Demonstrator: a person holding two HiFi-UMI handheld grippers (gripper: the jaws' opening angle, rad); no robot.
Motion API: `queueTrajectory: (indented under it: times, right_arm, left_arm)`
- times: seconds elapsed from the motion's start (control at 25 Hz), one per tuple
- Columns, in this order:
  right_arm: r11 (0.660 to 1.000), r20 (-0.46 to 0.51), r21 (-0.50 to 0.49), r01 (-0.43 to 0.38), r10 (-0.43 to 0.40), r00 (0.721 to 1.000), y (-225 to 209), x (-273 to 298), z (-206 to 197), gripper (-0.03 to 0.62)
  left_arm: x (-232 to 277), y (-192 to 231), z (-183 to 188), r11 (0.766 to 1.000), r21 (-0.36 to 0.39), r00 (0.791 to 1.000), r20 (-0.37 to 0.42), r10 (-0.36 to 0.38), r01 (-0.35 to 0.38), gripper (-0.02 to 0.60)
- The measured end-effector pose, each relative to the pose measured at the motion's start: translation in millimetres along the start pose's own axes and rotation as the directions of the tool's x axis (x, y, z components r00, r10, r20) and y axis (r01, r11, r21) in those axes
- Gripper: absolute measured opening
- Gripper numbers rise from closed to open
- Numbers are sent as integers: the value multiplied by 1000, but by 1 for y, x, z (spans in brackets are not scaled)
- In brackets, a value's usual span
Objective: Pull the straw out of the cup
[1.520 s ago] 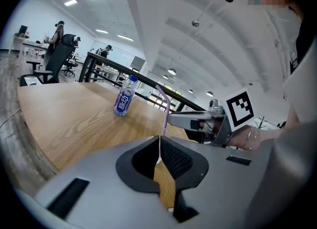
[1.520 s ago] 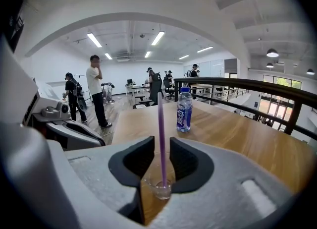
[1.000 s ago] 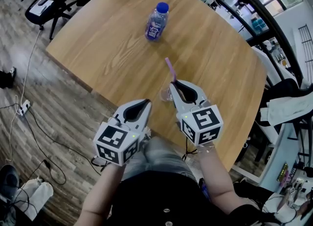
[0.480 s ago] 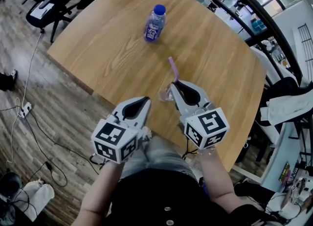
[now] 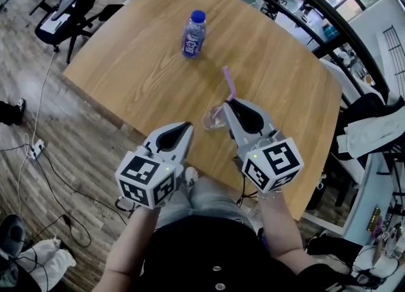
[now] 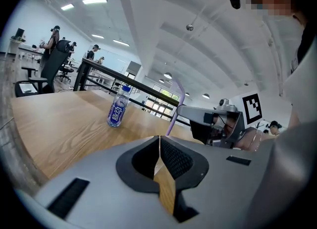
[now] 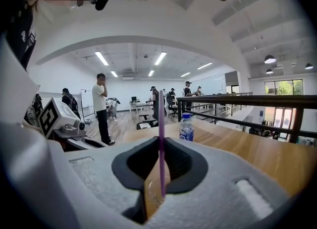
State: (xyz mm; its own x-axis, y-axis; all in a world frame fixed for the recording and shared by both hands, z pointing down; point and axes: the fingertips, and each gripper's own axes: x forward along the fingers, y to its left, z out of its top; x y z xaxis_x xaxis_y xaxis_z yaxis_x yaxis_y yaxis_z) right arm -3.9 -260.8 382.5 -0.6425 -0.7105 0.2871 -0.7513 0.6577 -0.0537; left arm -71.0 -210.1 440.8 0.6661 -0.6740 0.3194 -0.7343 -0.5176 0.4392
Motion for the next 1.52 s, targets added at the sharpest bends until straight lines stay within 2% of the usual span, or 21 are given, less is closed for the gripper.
queueTrajectory:
  times: [0.32, 0.6, 0.88, 1.12, 1.28, 1.52]
  right_arm:
    - [999, 128, 7, -42, 41, 991, 2, -22, 33, 34]
    - [997, 278, 34, -71, 59, 959, 4, -47, 75, 34]
    - [993, 427, 77, -95, 53, 903, -3, -75, 106, 34]
    - [992, 530, 51, -119, 74, 845, -1, -99, 128, 34]
    - [989, 569, 51, -137, 84, 818, -2, -116, 135, 34]
    - [974, 616, 136, -180, 59, 785, -6, -127, 133, 32]
  left_arm:
    - [-3, -13, 12, 999, 40, 1000, 15, -19, 19, 20]
    - [-7, -20, 31, 997, 79, 999, 42, -22, 19, 20]
    - [-8, -31, 52, 992, 109, 994, 91, -67, 57, 20]
    - [-16, -37, 81, 989, 141, 982, 175, -74, 50, 20]
    - [-19, -48, 95, 988, 145, 972, 220, -83, 52, 20]
    - [-23, -55, 99, 989, 136, 967, 238, -90, 59, 20]
